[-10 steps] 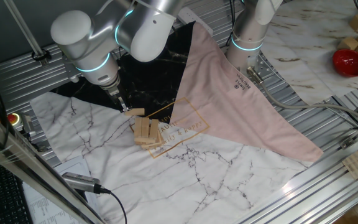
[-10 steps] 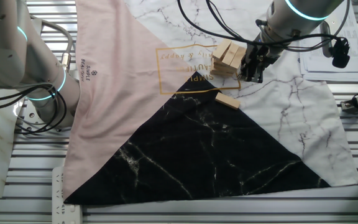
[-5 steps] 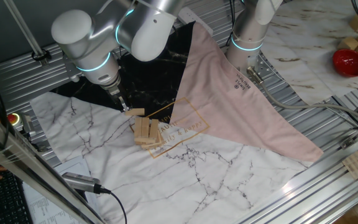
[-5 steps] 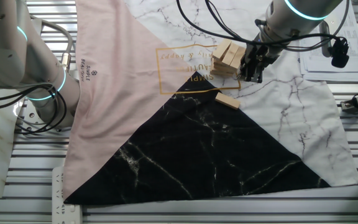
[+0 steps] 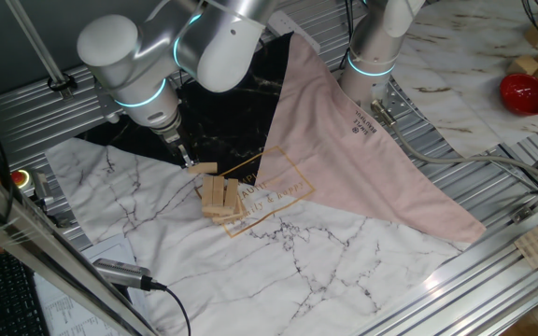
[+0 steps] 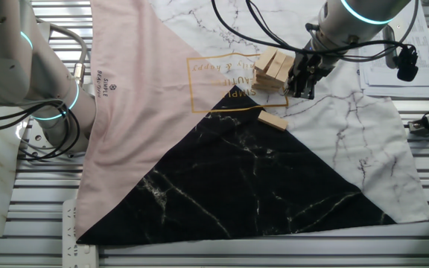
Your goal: Play Jenga
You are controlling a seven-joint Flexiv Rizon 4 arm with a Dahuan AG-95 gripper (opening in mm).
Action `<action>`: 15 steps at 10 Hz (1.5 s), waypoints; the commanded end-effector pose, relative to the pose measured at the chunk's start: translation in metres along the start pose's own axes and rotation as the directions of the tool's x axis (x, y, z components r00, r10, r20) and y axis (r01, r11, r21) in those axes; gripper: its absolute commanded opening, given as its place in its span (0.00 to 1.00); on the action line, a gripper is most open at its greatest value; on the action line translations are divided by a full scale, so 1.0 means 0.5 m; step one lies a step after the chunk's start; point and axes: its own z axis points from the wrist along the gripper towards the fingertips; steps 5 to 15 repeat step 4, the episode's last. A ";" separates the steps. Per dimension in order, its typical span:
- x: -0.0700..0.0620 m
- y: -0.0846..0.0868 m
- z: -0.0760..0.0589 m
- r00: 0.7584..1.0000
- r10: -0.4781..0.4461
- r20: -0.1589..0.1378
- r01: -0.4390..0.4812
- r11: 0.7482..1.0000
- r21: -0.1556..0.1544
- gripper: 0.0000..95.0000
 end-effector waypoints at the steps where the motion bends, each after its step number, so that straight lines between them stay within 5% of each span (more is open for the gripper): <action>1: 0.000 0.000 -0.001 1.000 0.001 -0.002 -0.001 1.000 0.001 0.00; 15: 0.000 0.000 0.000 1.000 -0.002 -0.002 0.002 1.000 0.001 0.00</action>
